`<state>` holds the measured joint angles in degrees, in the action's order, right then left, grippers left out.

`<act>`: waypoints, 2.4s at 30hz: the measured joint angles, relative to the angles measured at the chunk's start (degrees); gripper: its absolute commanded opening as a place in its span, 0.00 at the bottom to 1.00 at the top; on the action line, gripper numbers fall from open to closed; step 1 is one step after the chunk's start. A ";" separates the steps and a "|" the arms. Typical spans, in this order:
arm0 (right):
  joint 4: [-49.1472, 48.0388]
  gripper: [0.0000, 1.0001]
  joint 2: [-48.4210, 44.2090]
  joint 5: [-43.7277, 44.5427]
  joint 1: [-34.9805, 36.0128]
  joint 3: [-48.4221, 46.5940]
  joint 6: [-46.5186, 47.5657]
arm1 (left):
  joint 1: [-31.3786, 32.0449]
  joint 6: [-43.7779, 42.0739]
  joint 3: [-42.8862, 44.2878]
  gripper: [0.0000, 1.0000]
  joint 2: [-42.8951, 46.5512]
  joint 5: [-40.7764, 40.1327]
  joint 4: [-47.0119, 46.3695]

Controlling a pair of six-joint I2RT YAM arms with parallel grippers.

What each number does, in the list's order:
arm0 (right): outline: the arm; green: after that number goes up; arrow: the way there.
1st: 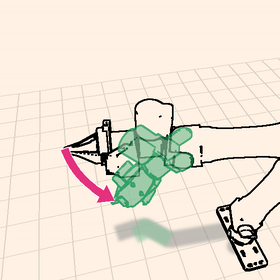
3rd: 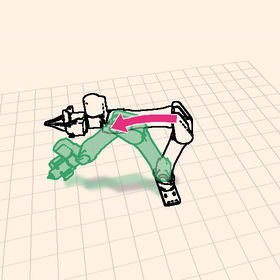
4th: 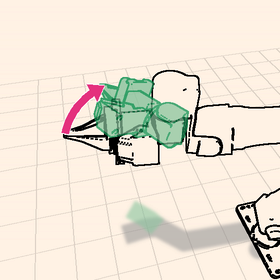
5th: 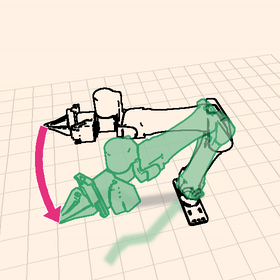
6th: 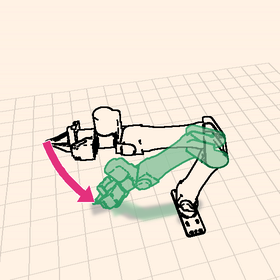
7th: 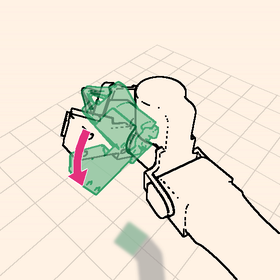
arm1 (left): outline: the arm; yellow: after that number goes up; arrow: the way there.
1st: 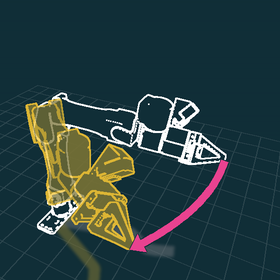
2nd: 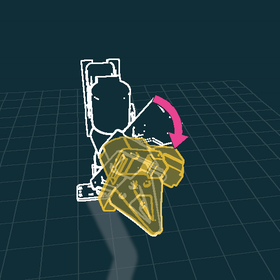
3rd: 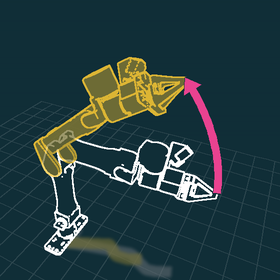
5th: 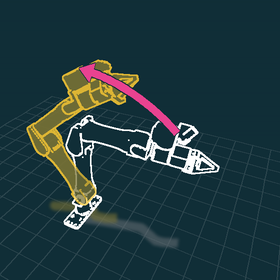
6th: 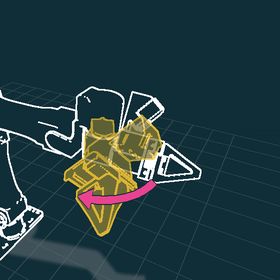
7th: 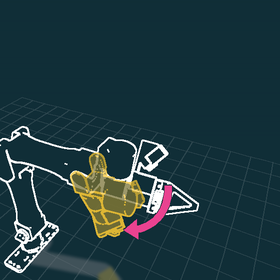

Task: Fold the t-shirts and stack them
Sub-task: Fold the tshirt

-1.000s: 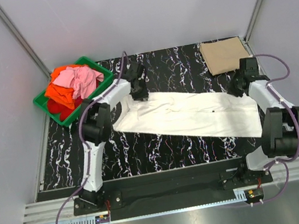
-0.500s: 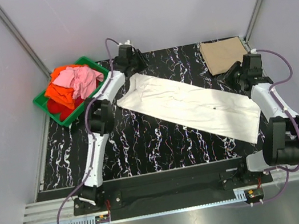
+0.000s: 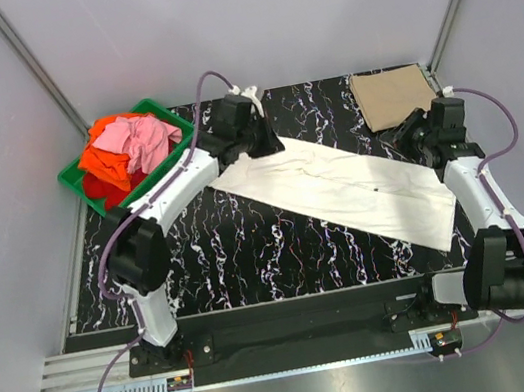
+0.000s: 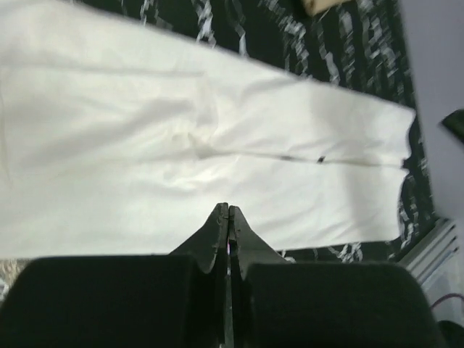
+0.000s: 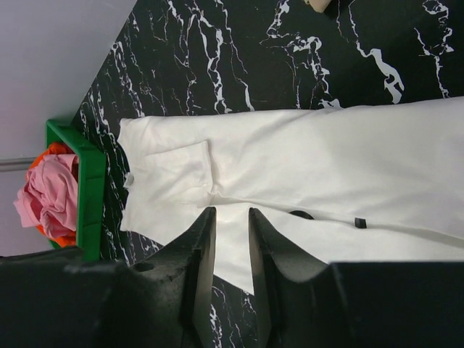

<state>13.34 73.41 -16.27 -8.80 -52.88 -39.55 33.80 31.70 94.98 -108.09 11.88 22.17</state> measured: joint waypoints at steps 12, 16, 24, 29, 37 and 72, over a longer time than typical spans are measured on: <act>-0.09 0.31 -0.13 -0.92 0.00 0.46 -0.39 | 3.82 -2.78 -2.69 0.00 -13.57 -6.64 7.48; -0.15 0.31 0.00 -0.90 0.00 0.44 -0.37 | 3.72 -4.37 4.66 0.00 -19.58 -9.16 10.45; -0.20 0.31 1.79 -0.83 0.00 -0.94 -1.31 | 1.90 -6.47 18.53 0.00 -28.11 -10.91 14.86; -0.46 0.31 2.10 -0.81 0.00 -2.43 -1.95 | -2.16 -7.56 36.54 0.00 -38.71 -9.55 16.90; -0.33 0.31 1.60 -0.85 0.00 -2.78 -2.34 | -7.04 -11.72 39.78 0.14 -39.98 -6.78 13.86; 12.87 0.25 -6.23 -1.31 0.00 -4.72 7.72 | 14.99 5.46 -0.37 0.03 -21.09 2.91 -6.78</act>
<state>26.22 67.18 -17.58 -8.80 -57.60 -31.83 48.80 37.17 94.61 -129.19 14.79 15.40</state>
